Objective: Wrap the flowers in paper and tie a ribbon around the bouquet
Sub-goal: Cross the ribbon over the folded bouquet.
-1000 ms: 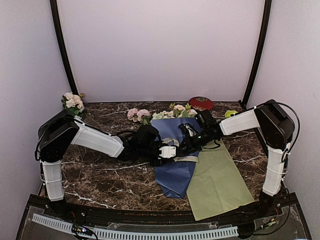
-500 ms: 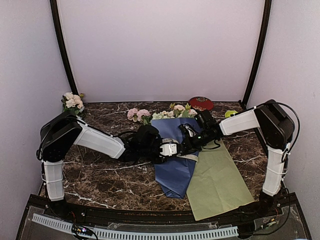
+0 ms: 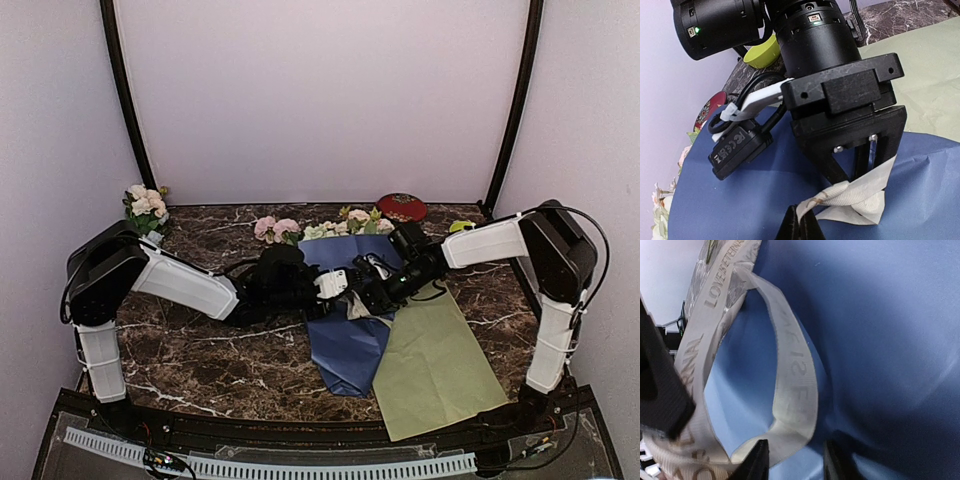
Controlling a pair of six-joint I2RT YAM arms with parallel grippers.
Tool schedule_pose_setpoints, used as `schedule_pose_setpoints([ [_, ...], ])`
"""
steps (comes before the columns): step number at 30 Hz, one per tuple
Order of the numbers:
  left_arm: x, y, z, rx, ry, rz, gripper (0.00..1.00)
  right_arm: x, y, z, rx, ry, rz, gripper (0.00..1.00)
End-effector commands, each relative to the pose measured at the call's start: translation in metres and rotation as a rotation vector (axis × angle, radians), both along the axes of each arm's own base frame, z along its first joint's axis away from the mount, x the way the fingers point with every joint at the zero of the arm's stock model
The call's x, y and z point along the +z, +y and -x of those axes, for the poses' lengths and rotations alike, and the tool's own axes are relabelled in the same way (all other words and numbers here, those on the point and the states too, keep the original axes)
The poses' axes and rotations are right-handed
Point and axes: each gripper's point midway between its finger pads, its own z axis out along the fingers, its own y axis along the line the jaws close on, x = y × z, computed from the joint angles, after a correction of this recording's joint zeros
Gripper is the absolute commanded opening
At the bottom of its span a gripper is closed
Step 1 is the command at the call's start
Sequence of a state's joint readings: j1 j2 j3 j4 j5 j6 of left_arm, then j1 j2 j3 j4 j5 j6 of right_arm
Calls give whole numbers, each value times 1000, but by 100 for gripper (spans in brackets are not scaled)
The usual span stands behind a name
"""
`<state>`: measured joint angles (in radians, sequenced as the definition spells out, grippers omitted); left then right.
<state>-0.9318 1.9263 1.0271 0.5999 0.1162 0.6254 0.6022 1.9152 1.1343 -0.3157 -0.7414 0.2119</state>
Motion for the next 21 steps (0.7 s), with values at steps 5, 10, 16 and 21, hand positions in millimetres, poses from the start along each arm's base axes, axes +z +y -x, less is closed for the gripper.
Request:
schedule_pose_setpoints([
  [5, 35, 6, -1, 19, -25, 103, 0, 28, -20, -19, -78, -81, 39, 50],
  [10, 34, 7, -2, 25, -20, 110, 0, 33, -29, -47, -152, -132, 96, 56],
  [16, 36, 11, -14, 60, -15, 145, 0, 42, -33, -69, -230, -168, 102, 53],
  [21, 38, 16, -35, 103, 21, 199, 0, 59, -44, -72, -346, -237, 63, 38],
])
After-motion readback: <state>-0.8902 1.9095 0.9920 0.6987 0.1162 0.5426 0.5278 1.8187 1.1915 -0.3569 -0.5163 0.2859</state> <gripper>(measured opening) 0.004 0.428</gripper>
